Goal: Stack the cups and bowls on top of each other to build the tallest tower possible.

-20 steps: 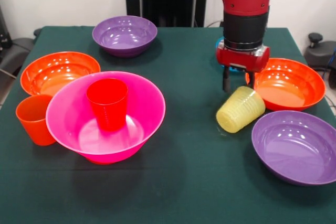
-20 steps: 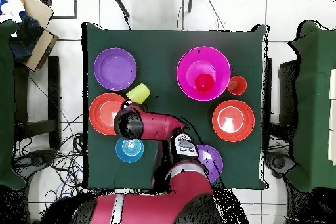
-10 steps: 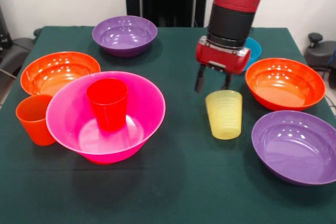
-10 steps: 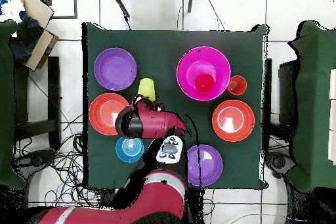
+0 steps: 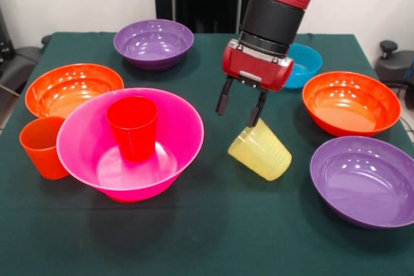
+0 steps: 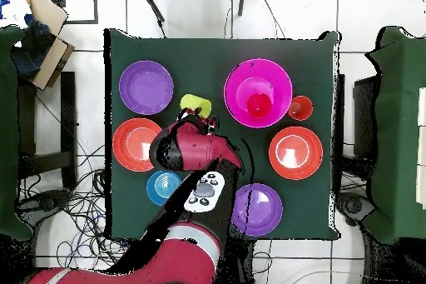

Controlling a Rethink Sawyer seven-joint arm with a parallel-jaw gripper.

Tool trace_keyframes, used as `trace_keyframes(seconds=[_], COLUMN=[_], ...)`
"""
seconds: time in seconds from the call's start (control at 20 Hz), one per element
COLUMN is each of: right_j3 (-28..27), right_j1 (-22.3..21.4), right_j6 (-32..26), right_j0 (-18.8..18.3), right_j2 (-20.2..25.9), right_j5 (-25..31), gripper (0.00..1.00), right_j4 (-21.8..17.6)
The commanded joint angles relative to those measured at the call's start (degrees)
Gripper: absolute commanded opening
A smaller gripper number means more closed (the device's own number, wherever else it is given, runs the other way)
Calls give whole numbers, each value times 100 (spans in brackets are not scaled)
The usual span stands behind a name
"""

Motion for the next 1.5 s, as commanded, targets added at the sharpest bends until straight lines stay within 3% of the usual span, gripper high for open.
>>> trace_keyframes(seconds=[0.05, 0.35, 1.05, 1.2, 1.35, 1.5], right_j3=[-525, -778, -578, -445, -388, -341], right_j1=[89, 93, -134, -222, -342, -417], right_j6=[323, 154, -448, -520, -386, -391], right_j0=[-145, -438, -1276, -1401, -1277, -1268], right_j2=[478, 1222, 2759, 2957, 2697, 2556], right_j5=[-94, 165, 1158, 1844, 2701, 3096], gripper=[100, 100, 100, 100, 100, 100], right_j4=[-130, -170, -375, -226, -89, -177])
